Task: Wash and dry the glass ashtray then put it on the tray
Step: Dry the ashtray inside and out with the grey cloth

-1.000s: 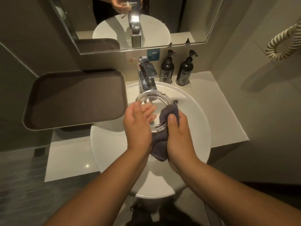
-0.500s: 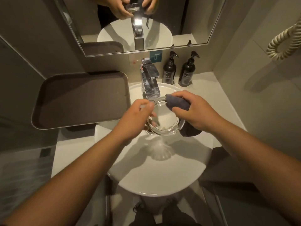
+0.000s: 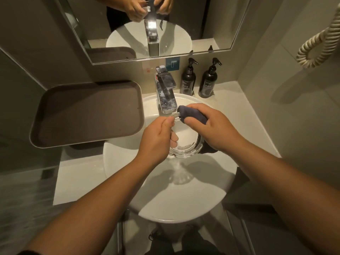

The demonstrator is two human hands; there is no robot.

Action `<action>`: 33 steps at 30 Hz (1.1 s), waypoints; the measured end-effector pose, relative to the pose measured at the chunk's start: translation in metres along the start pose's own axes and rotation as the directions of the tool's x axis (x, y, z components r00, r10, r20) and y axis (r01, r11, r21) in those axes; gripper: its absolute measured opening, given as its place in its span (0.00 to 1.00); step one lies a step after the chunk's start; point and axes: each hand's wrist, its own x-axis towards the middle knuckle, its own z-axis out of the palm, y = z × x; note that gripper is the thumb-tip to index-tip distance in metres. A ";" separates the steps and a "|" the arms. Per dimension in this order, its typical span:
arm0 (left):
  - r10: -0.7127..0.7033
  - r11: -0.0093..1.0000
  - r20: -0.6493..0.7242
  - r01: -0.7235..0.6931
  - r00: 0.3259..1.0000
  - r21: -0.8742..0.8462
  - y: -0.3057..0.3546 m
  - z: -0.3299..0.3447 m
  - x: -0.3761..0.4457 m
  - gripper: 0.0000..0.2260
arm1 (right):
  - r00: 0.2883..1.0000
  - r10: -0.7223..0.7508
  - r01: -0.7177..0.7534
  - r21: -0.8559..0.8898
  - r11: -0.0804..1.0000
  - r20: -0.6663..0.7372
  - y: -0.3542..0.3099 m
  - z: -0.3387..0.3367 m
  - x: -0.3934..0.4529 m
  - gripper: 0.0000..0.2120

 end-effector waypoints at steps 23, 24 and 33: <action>-0.060 0.975 0.106 0.036 0.993 0.219 0.009 -0.019 0.005 0.15 | 0.990 0.035 -0.040 0.031 0.999 0.134 0.019 -0.006 -0.002 0.12; -0.029 0.956 0.194 -0.030 0.980 0.293 0.016 -0.022 0.009 0.15 | 0.971 -0.014 0.019 -0.019 1.000 0.239 0.014 -0.014 0.004 0.12; 0.000 0.939 0.265 -0.091 0.964 0.333 0.008 -0.009 0.003 0.16 | 0.913 -0.082 0.154 -0.153 0.976 0.399 0.001 -0.026 0.022 0.14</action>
